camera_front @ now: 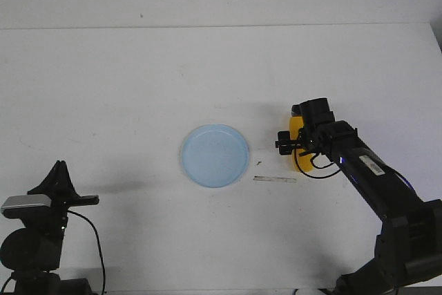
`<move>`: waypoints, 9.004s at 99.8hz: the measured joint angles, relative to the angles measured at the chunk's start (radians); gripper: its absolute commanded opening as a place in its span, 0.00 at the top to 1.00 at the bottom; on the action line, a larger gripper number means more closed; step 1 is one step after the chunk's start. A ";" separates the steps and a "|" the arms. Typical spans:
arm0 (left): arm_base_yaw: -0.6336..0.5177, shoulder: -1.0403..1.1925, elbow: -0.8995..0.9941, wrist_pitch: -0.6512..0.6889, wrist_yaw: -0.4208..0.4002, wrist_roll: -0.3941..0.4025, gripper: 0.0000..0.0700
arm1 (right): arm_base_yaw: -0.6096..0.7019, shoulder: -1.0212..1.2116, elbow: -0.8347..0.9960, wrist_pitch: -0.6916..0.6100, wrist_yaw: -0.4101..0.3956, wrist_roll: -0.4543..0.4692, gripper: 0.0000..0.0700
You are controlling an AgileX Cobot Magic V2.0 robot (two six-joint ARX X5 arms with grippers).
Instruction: Place corn on plate with both arms
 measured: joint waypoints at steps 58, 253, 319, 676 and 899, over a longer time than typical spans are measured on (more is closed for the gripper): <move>0.000 0.000 0.000 0.000 0.000 0.000 1.00 | 0.001 0.019 0.000 0.001 -0.014 -0.016 0.55; 0.000 0.000 0.000 0.000 0.000 0.000 1.00 | 0.384 0.130 0.073 0.229 -0.399 0.166 0.39; 0.000 0.000 0.000 0.000 0.000 0.000 1.00 | 0.355 0.081 0.161 0.236 -0.377 0.112 0.51; -0.023 -0.048 0.000 -0.006 0.022 -0.041 1.00 | -0.190 -1.463 -0.824 0.626 0.004 -0.124 1.00; -0.057 -0.269 -0.371 0.156 0.004 -0.053 1.00 | -0.190 -1.463 -0.824 0.636 0.004 -0.124 1.00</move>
